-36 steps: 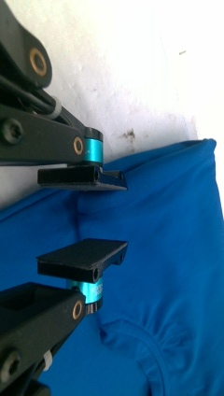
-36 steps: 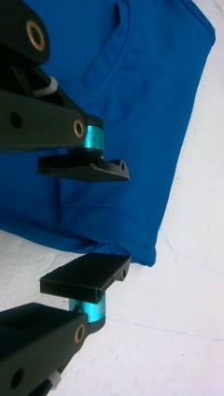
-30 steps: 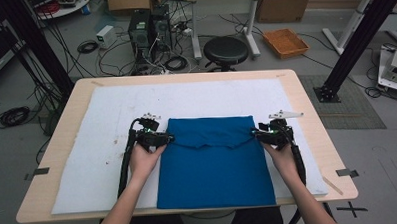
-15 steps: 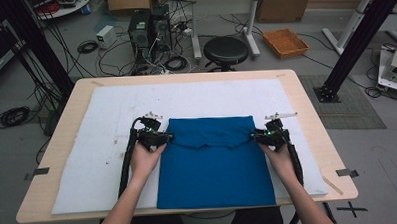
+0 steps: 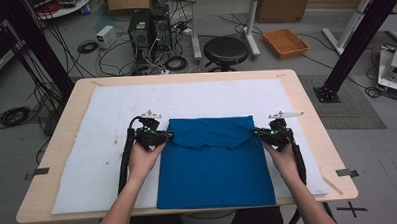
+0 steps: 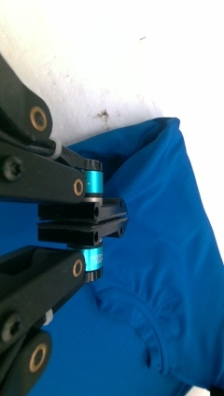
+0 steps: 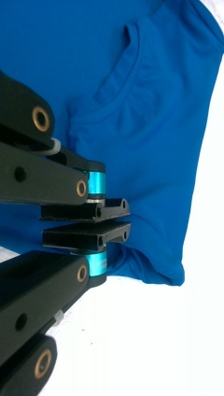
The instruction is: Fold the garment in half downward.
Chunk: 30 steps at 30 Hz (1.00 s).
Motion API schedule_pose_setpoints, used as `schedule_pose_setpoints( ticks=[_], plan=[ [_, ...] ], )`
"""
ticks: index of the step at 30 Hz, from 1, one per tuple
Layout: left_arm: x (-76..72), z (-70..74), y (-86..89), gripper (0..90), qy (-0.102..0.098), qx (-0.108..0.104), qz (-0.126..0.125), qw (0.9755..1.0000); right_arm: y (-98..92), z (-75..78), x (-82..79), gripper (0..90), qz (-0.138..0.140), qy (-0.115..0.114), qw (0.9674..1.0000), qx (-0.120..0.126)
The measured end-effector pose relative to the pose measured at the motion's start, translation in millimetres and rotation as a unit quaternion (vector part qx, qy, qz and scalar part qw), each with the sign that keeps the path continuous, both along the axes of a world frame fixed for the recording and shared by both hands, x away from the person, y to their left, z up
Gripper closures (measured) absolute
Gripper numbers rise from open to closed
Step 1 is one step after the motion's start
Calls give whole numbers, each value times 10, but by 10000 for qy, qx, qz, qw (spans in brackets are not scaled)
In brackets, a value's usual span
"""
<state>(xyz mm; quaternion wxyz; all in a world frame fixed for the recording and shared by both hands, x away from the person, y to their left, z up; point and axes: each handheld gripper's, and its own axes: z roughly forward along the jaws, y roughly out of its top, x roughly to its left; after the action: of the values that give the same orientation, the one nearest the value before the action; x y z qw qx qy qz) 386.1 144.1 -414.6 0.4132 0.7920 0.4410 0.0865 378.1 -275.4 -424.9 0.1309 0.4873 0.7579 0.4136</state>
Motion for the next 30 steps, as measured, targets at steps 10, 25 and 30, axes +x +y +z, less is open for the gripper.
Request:
schedule_pose_setpoints(
  ticks=[10, 25, 30],
  plan=[
    [-230, 153, 93, 885, -76, -201, -226, 9995, -46, 133, -210, 880, 226, -104, 9995, 193],
    [-899, 268, 169, 885, -9, -453, -849, 9954, -184, 276, -895, 884, 698, -317, 9969, 159],
    [-1118, 284, 213, 885, 89, -586, -1021, 9930, -202, 295, -1176, 884, 869, -330, 9956, 140]
  ],
)
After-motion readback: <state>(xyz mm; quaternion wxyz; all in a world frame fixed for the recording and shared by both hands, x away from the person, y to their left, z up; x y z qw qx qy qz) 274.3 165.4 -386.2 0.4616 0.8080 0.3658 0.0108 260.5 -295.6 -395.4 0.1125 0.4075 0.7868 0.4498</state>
